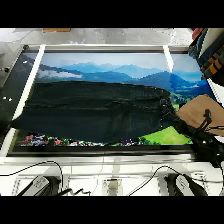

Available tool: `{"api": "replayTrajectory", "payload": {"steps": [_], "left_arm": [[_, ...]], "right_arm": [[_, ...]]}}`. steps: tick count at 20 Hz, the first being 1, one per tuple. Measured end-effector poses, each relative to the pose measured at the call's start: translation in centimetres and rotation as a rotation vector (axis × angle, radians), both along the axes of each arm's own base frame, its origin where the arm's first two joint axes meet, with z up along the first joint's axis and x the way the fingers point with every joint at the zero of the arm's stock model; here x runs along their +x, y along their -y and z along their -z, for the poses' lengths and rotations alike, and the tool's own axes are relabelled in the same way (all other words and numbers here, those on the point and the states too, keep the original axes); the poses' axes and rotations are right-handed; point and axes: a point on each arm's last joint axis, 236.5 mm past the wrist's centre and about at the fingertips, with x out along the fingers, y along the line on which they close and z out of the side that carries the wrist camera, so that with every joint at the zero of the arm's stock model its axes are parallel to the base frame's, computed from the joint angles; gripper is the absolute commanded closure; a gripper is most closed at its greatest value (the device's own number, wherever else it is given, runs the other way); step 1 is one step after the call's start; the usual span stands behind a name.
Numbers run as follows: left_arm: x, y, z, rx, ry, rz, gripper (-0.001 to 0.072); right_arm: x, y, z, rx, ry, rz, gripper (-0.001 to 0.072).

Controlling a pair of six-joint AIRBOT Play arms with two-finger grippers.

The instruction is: Fold the clothes and pants, and hang the long-sleeved shirts on hangers.

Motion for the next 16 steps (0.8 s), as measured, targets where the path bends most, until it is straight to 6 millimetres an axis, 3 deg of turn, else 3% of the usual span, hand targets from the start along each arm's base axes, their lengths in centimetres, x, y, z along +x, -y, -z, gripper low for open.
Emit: {"api": "replayTrajectory", "payload": {"steps": [4, 7, 9, 13, 16], "left_arm": [[0.9, -1.3, -4.1, 0.103, 0.057, 0.0, 0.0692], [2.5, -1.2, -5.2, 0.157, 0.081, 0.01, 0.0696], [4.5, -0.5, -5.3, 0.183, 0.096, 0.028, 0.0697], [10.1, 1.7, -5.2, 0.206, 0.113, 0.098, 0.0697], [14.3, 3.1, -5.1, 0.219, 0.083, 0.148, 0.0697]], "right_arm": [[-1.5, 1.5, -4.0, -0.14, 0.001, 0.06, 0.0689], [-2.2, 2.6, -6.6, -0.185, 0.019, 0.152, 0.069], [-1.9, 3.2, -8.0, -0.179, 0.05, 0.205, 0.069], [0.5, 3.5, -9.1, -0.153, 0.095, 0.258, 0.0691], [4.0, 3.1, -8.9, -0.123, 0.106, 0.271, 0.069]]}}
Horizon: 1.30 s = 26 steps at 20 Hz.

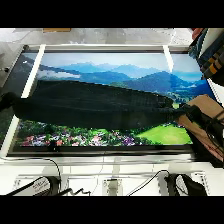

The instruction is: Fold the clothes and pants, and hang the long-sleeved shirts on hangers.

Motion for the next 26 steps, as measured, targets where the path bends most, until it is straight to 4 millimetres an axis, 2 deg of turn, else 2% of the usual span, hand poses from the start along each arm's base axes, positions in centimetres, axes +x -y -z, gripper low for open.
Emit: {"api": "replayTrajectory", "payload": {"steps": [5, 9, 13, 17, 23, 26], "left_arm": [[6.3, 0.6, 0.0, 0.032, -0.057, 0.002, 0.0696], [9.7, 0.8, 2.0, -0.012, -0.08, -0.03, 0.0696], [12.3, 0.7, 3.2, -0.045, -0.077, -0.053, 0.0696], [14.7, 0.9, 4.1, -0.074, -0.058, -0.07, 0.0691], [18.2, 2.2, 4.5, -0.069, 0.044, -0.071, 0.0689], [19.1, 2.8, 4.9, -0.061, 0.072, -0.065, 0.0649]], "right_arm": [[7.9, -0.2, 2.4, 0.046, -0.025, 0.041, 0.0689], [13.6, 0.8, 4.3, 0.125, -0.051, 0.111, 0.0689], [18.3, 2.1, 4.5, 0.186, -0.025, 0.177, 0.0689], [21.1, 3.3, 5.0, 0.264, -0.001, 0.259, 0.0687], [23.4, 3.3, 5.0, 0.262, 0.069, 0.32, 0.0686], [24.0, 3.2, 5.4, 0.249, 0.092, 0.338, 0.0646]]}}
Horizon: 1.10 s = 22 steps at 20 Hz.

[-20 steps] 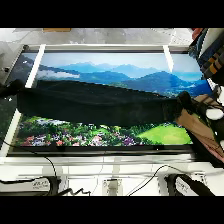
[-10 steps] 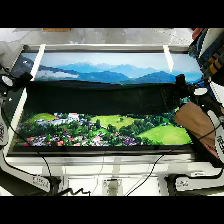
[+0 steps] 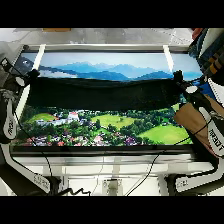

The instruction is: Fold the clothes and pants, and hang the long-sleeved shirts on hangers.

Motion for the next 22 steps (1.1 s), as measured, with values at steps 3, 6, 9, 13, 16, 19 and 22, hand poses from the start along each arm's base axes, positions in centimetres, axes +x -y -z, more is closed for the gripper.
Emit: {"api": "replayTrajectory", "payload": {"steps": [3, 6, 9, 13, 16, 19, 22], "left_arm": [[1.0, -0.2, -1.5, 0.02, 0.066, -0.008, -0.0003], [1.5, -0.2, -3.6, 0.035, 0.112, -0.008, -0.0002], [1.2, -0.3, -7.1, 0.059, 0.16, -0.007, 0.0002], [-2.2, -1.7, -9.3, 0.143, 0.032, 0.01, 0.0418], [-7.2, -4.1, -7.8, 0.143, -0.176, -0.018, 0.0418], [-13.2, -5.1, -5.2, 0.124, -0.365, -0.024, 0.0327], [-17.8, -2.8, -0.5, 0.06, -0.51, 0.058, -0.0011]], "right_arm": [[0.4, 0.4, 0.0, -0.014, 0.017, 0.024, 0.0017], [0.5, 0.8, -0.3, -0.032, 0.031, 0.035, 0.0036], [0.4, 1.1, -1.5, -0.087, 0.049, 0.023, 0.0034], [0.2, 1.0, -3.7, -0.157, 0.072, -0.012, 0.0034], [-0.1, 0.5, -4.7, -0.197, 0.072, -0.047, 0.0035], [-0.4, 0.0, -4.7, -0.242, 0.049, -0.094, 0.0034], [-0.6, -0.5, -4.4, -0.298, 0.021, -0.148, 0.0034]]}}
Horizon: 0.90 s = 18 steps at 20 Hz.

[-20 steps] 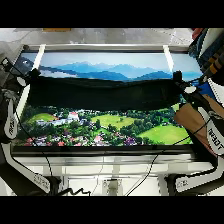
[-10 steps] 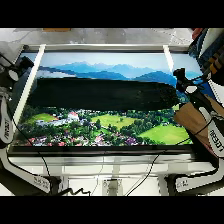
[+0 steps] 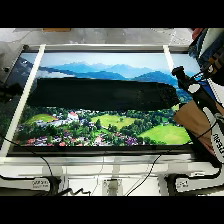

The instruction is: Fold the clothes and pants, and hang the long-sleeved shirts on hangers.

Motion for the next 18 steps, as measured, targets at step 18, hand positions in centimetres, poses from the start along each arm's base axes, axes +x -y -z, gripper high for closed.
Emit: {"api": "replayTrajectory", "payload": {"steps": [18], "left_arm": [[6.6, 2.6, 10.5, -0.388, 0.361, -0.366, 0.0089]], "right_arm": [[-0.6, -1.1, 1.3, -0.048, -0.069, -0.074, 0.0035]]}}
